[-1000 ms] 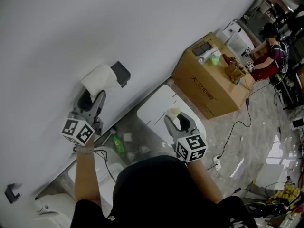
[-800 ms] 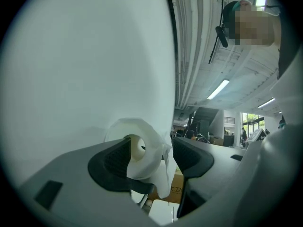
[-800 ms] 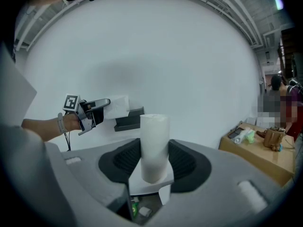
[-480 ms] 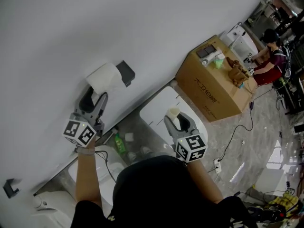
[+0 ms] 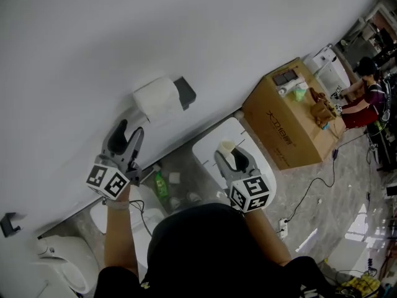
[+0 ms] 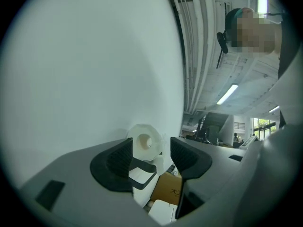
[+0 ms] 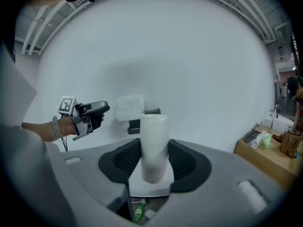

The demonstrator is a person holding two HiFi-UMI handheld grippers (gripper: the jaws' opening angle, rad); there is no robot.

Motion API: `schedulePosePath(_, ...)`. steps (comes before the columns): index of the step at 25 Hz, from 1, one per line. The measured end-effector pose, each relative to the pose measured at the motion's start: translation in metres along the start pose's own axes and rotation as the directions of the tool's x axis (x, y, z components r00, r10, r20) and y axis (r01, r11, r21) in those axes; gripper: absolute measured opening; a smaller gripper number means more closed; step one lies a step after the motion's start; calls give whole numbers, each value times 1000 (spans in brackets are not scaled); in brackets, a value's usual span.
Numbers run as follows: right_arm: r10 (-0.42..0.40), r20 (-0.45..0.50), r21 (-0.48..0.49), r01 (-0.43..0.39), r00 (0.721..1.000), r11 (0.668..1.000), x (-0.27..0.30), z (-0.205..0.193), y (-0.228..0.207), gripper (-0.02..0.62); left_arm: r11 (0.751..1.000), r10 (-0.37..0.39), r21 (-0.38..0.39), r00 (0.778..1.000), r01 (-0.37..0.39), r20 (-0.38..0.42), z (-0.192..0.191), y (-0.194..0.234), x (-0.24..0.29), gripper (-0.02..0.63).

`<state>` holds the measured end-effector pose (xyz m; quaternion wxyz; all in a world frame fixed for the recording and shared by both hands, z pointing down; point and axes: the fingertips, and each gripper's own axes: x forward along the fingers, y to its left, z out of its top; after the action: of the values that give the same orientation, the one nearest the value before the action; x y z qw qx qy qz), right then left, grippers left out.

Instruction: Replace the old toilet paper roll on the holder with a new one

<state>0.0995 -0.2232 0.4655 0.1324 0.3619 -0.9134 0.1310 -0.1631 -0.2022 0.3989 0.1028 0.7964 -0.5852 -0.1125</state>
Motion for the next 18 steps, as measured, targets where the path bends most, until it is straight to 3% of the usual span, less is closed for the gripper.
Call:
schedulePosePath(11,171,-5,-49,-171,985,984,36,7,59,181,987,150,64,989,-151,15,-5,-3,-78,162)
schedulePosePath(18,312,-24,-84,-313,950,946,57,9,113,181,958,284,25,957,-286,60,-2,-2,-140,89)
